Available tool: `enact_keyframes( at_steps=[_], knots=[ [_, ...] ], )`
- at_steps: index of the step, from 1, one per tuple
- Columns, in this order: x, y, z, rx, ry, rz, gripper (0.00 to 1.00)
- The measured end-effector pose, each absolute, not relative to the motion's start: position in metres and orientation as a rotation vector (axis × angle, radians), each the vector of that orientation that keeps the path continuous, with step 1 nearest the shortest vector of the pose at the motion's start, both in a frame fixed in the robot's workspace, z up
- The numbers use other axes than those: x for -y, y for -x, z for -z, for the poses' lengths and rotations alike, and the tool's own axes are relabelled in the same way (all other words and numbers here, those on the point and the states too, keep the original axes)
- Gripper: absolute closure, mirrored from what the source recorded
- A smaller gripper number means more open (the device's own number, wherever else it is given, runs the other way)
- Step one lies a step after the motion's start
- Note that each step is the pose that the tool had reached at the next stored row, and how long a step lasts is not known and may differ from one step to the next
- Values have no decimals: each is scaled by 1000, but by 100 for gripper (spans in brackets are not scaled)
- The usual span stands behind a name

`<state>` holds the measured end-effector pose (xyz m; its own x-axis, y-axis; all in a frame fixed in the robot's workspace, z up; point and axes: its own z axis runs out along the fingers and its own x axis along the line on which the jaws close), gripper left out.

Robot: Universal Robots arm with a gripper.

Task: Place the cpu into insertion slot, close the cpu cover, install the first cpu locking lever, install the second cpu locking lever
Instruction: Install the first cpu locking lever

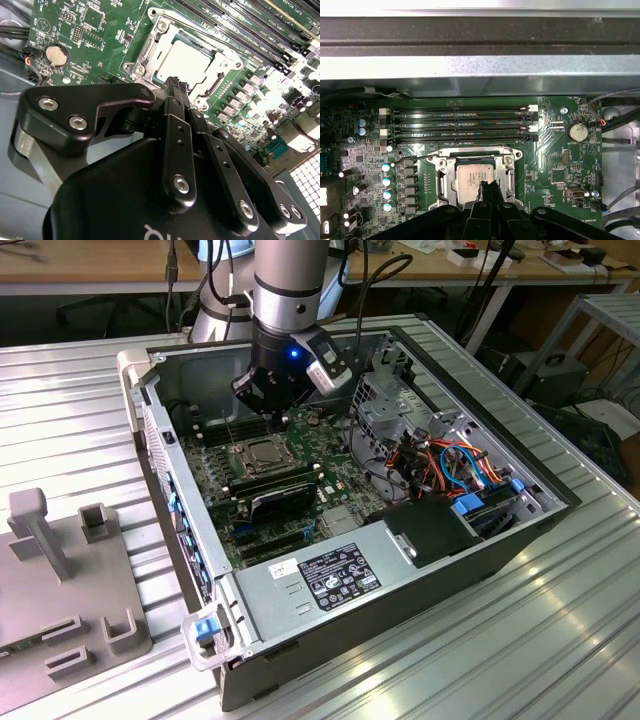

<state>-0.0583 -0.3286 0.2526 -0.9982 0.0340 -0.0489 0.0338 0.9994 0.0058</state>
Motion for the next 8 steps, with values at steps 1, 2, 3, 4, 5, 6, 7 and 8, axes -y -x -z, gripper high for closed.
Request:
enact_keyframes(
  at_steps=[1, 2, 3, 4, 5, 6, 7, 8],
  knots=[
    [329, 58, -253, -3092, -53, -8, 89],
    [329, 58, -253, -3092, -53, -8, 89],
    [329, 58, -253, -3092, -53, -8, 89],
    [329, 58, -253, -3092, -53, -8, 89],
    [329, 58, -253, -3092, -53, -8, 89],
    [329, 58, -253, -3092, -53, -9, 89],
    [329, 58, -253, -3092, -53, -9, 89],
    [329, 58, -253, -3092, -53, -9, 89]
  ],
)
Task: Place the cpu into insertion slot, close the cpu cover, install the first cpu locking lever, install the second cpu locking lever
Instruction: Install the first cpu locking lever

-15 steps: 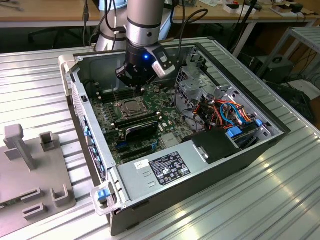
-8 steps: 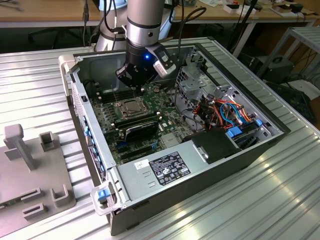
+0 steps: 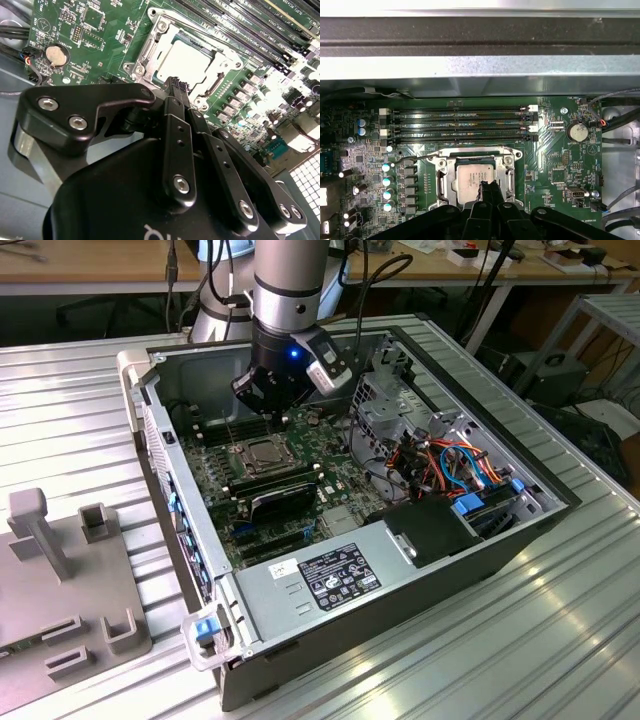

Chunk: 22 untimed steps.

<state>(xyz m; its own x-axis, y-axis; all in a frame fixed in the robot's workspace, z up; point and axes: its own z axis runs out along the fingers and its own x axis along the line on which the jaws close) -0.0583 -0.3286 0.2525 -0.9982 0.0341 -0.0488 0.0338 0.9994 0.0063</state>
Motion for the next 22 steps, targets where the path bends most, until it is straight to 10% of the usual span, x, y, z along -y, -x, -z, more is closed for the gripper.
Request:
enact_keyframes(
  at_steps=[22],
  knots=[
    [329, 78, -254, -3093, 19, -10, 89]
  ],
)
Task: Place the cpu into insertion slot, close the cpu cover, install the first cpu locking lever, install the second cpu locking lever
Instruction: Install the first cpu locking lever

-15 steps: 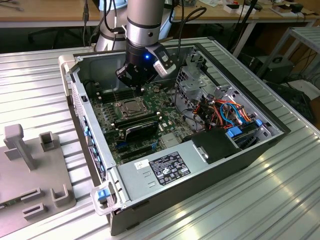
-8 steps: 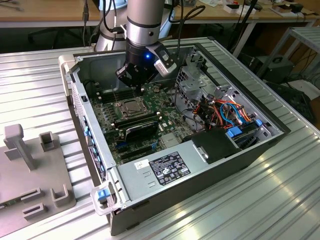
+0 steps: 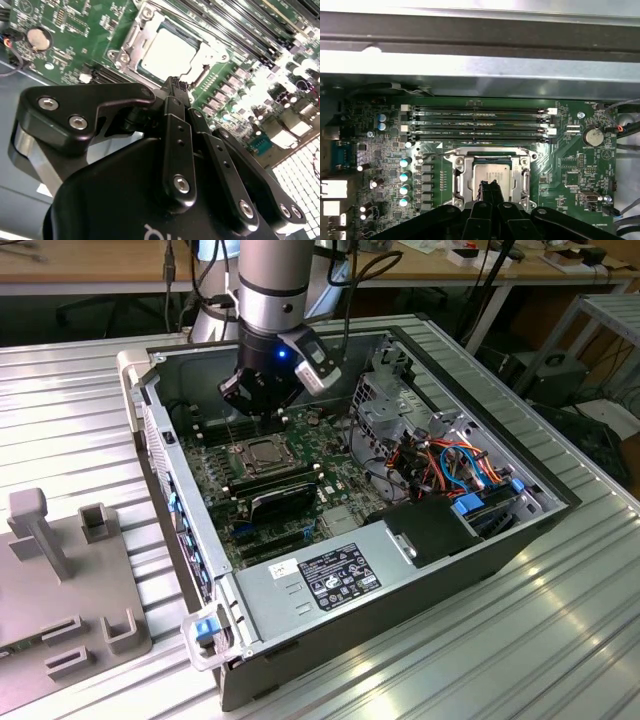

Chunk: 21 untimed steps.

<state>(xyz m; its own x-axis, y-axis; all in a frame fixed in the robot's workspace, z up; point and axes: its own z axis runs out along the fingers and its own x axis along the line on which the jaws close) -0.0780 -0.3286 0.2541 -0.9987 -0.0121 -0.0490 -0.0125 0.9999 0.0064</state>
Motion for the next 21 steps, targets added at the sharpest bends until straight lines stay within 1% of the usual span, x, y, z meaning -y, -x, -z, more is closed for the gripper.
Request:
enact_keyframes(
  at_steps=[13, 21],
  knots=[
    [334, 98, -254, -3092, 19, -10, 89],
    [335, 103, -265, -3092, 19, -10, 89]
  ],
)
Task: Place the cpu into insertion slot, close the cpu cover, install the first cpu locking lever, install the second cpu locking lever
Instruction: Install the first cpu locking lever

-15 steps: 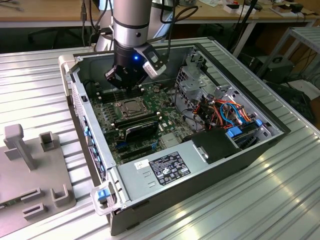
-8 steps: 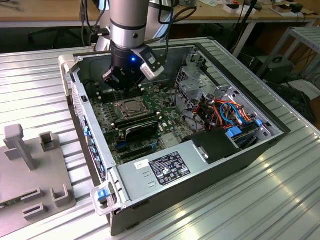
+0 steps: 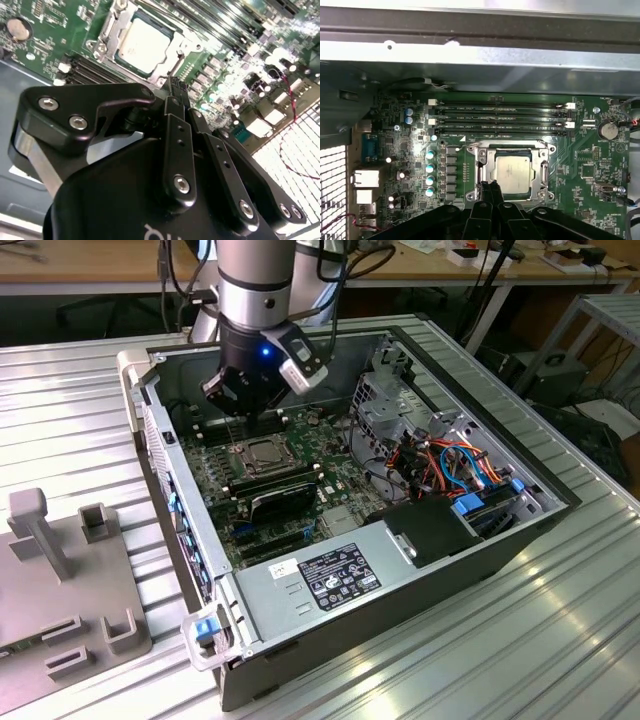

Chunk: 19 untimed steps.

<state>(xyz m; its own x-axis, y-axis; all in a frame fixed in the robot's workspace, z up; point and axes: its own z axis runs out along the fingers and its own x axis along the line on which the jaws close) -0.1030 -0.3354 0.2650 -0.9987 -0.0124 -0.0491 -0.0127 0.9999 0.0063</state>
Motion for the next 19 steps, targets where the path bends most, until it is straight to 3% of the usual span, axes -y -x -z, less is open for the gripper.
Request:
enact_keyframes(
  at_steps=[19],
  knots=[
    [335, 134, -269, -3092, 19, -10, 89]
  ],
)
